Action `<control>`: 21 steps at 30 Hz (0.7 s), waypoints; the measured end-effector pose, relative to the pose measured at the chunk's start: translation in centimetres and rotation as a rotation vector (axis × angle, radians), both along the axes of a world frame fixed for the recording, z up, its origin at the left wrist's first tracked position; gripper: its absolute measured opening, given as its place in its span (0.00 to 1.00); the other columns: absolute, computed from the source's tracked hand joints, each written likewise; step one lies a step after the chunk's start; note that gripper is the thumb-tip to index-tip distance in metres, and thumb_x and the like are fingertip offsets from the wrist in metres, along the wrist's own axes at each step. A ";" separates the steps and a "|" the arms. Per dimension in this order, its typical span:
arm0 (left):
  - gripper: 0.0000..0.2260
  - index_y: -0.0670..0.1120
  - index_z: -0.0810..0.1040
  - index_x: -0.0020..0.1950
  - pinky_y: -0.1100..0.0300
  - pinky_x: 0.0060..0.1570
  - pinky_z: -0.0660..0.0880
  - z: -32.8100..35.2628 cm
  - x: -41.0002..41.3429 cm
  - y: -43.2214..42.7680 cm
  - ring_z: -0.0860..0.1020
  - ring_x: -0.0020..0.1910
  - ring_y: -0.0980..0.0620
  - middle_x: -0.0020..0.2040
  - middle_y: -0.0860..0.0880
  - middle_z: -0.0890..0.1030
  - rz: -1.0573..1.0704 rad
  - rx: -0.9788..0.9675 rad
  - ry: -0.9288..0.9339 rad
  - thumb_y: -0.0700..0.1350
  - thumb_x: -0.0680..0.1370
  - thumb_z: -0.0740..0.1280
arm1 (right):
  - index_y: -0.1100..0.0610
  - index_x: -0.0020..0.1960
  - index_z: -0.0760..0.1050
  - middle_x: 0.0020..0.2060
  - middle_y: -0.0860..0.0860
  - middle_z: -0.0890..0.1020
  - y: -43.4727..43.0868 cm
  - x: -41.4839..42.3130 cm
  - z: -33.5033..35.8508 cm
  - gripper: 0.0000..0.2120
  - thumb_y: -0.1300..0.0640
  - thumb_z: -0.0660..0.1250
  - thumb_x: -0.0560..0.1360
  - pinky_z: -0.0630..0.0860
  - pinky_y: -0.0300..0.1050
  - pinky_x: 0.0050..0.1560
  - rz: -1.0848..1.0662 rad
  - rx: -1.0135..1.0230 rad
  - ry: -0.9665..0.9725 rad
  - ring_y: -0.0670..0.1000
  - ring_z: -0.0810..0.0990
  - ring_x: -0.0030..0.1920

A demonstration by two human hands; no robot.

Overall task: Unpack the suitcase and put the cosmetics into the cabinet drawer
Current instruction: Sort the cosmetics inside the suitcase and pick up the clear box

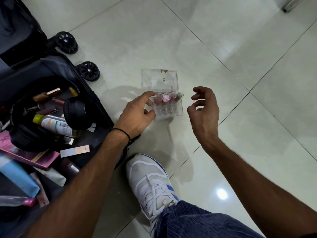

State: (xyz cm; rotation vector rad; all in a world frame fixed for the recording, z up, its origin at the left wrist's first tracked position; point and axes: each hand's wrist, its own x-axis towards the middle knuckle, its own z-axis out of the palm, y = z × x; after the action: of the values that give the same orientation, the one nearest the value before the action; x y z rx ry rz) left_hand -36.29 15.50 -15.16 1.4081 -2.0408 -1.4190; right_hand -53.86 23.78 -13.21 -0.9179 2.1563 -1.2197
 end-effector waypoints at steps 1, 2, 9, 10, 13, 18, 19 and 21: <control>0.21 0.53 0.72 0.69 0.59 0.48 0.76 0.1 0.1 0.1 0.80 0.43 0.52 0.54 0.53 0.78 0.037 -0.029 0.022 0.40 0.77 0.65 | 0.55 0.62 0.74 0.50 0.50 0.78 -0.1 0.5 0.5 0.24 0.70 0.61 0.68 0.71 0.33 0.40 0.002 -0.029 0.005 0.43 0.75 0.41; 0.19 0.53 0.73 0.67 0.59 0.46 0.76 0.4 0.2 0.3 0.80 0.42 0.52 0.52 0.53 0.79 0.079 -0.060 0.060 0.39 0.77 0.64 | 0.55 0.61 0.74 0.49 0.50 0.78 -0.3 1.0 1.1 0.24 0.69 0.61 0.68 0.71 0.34 0.40 0.008 -0.058 0.007 0.43 0.75 0.42; 0.13 0.43 0.79 0.57 0.63 0.38 0.73 3.7 5.4 1.0 0.80 0.35 0.48 0.43 0.45 0.82 0.531 -0.185 0.368 0.33 0.79 0.59 | 0.56 0.56 0.76 0.49 0.53 0.79 -4.6 8.3 4.4 0.19 0.72 0.63 0.70 0.71 0.33 0.42 0.348 -0.206 -0.038 0.46 0.78 0.45; 0.12 0.41 0.79 0.56 0.62 0.37 0.73 4.0 6.7 1.1 0.79 0.33 0.48 0.42 0.44 0.82 0.604 -0.212 0.379 0.32 0.79 0.59 | 0.56 0.56 0.77 0.49 0.53 0.79 -5.3 9.8 4.5 0.19 0.72 0.63 0.70 0.70 0.33 0.41 0.419 -0.218 -0.062 0.46 0.78 0.44; 0.10 0.40 0.79 0.52 0.61 0.36 0.74 4.4 10.8 1.5 0.77 0.31 0.51 0.40 0.44 0.81 0.785 -0.288 0.336 0.33 0.78 0.58 | 0.59 0.54 0.77 0.46 0.54 0.79 -7.0 14.2 4.4 0.16 0.72 0.63 0.70 0.71 0.33 0.41 0.624 -0.236 -0.094 0.46 0.78 0.42; 0.11 0.40 0.80 0.50 0.60 0.37 0.75 4.9 17.4 2.6 0.78 0.34 0.53 0.40 0.44 0.82 0.977 -0.328 0.248 0.33 0.77 0.59 | 0.58 0.52 0.78 0.42 0.54 0.81 -9.0 19.7 3.6 0.12 0.68 0.64 0.71 0.77 0.44 0.45 0.956 -0.132 -0.193 0.51 0.79 0.41; 0.11 0.41 0.80 0.50 0.61 0.37 0.75 4.8 18.8 2.8 0.78 0.33 0.53 0.40 0.44 0.82 1.017 -0.321 0.226 0.33 0.77 0.59 | 0.58 0.51 0.79 0.41 0.54 0.81 -9.2 20.6 3.4 0.11 0.66 0.64 0.71 0.78 0.46 0.44 1.024 -0.086 -0.203 0.52 0.79 0.41; 0.11 0.42 0.80 0.50 0.62 0.35 0.75 4.4 21.1 3.6 0.77 0.31 0.53 0.39 0.45 0.82 1.077 -0.291 0.182 0.33 0.77 0.59 | 0.56 0.50 0.79 0.41 0.52 0.82 -9.3 21.6 2.9 0.09 0.63 0.65 0.72 0.79 0.46 0.44 1.140 0.017 -0.181 0.53 0.80 0.41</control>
State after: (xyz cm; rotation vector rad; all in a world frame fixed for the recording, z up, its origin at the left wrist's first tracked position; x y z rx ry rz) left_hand -15.23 19.11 -10.74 1.7203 -0.9767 -0.6954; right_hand -32.22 14.44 -10.29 -1.6023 1.1123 -0.6335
